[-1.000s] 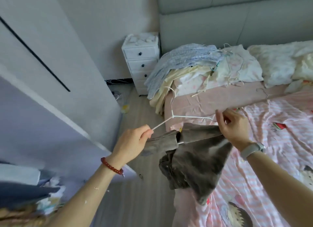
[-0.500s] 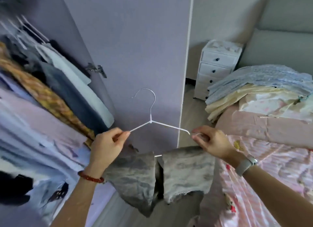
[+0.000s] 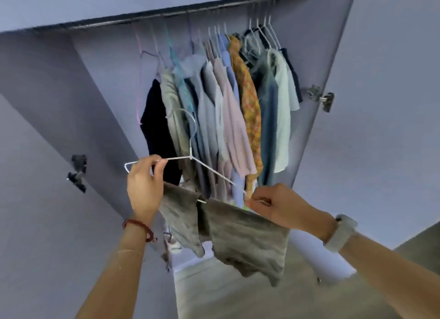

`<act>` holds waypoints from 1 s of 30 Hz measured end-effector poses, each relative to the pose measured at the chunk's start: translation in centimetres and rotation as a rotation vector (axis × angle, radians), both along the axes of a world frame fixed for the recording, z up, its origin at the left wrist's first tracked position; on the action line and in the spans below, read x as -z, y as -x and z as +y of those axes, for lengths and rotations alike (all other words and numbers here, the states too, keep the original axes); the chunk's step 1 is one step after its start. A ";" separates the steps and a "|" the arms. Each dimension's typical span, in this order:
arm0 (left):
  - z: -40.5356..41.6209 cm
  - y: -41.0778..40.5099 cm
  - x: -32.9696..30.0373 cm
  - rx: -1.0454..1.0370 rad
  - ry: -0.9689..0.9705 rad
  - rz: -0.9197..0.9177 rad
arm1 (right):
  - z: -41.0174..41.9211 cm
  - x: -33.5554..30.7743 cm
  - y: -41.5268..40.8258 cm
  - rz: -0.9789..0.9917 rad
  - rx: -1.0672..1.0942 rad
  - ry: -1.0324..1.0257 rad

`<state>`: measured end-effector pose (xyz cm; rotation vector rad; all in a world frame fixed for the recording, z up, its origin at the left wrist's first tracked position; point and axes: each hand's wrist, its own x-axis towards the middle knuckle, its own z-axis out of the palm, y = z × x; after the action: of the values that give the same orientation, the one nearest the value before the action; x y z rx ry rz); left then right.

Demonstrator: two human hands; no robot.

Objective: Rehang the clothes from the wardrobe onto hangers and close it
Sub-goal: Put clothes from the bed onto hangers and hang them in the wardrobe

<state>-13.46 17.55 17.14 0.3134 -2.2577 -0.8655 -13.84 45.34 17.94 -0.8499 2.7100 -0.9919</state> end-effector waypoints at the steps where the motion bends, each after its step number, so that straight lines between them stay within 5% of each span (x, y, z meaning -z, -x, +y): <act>1: -1.2 0.0 -0.2 -0.040 -0.032 -0.015 | -1.7 -0.6 0.7 -0.046 -0.053 0.021; 8: -7.6 1.4 -1.5 -0.187 -0.003 -0.008 | -9.0 -3.2 5.0 -0.340 -0.382 0.289; 15: -11.1 5.8 -2.2 -0.313 -0.040 -0.066 | -15.1 -3.9 9.8 -0.272 -0.362 0.369; 23: -13.6 8.0 -7.4 -0.410 0.059 0.246 | -18.7 -3.5 13.4 -0.405 -0.284 0.561; 30: -14.5 9.8 -10.4 -0.438 0.187 0.322 | -25.8 -4.2 14.1 -0.324 -0.209 0.576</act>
<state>-23.27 3.08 27.51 0.5172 -1.8538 -0.4356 -27.93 19.50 22.16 -0.9253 2.0374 -1.7176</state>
